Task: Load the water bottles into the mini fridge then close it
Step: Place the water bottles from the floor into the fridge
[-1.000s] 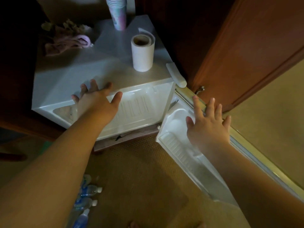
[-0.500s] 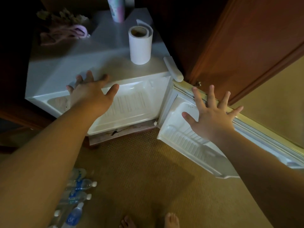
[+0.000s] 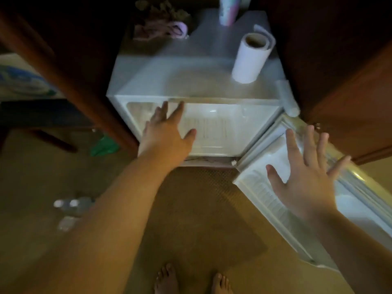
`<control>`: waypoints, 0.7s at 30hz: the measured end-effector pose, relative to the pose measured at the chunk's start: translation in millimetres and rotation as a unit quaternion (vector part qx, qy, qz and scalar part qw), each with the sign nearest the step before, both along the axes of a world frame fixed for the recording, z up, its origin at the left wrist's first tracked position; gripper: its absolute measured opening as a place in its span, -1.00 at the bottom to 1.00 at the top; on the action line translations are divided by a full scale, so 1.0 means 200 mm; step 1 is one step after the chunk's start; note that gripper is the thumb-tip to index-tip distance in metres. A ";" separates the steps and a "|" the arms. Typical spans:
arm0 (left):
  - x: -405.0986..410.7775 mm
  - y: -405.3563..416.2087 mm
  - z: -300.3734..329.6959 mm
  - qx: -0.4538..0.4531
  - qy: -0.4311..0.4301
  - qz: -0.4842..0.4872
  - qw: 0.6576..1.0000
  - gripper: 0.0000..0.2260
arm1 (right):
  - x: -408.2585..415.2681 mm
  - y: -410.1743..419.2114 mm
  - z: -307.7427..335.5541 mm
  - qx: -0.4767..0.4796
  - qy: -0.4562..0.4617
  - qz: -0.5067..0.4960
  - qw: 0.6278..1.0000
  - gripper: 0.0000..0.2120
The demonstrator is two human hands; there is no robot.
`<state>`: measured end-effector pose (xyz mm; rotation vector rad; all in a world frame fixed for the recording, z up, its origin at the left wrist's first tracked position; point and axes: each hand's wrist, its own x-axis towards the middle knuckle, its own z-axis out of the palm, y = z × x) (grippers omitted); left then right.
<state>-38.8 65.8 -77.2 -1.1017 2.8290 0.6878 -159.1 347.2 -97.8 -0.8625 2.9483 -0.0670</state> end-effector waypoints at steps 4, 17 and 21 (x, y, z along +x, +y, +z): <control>0.49 0.15 0.01 0.065 0.060 0.116 0.989 -0.36 | 0.32 -0.28 -0.08 -0.059 -0.027 0.154 0.986 -0.26; 1.68 0.19 -0.40 0.133 0.004 0.510 0.850 -0.72 | 1.14 -1.07 -0.45 -0.049 -0.247 0.417 0.873 -0.39; 1.83 0.10 -0.63 0.145 -0.005 0.542 0.828 -0.71 | 1.28 -1.22 -0.66 -0.003 -0.241 0.464 0.852 -0.39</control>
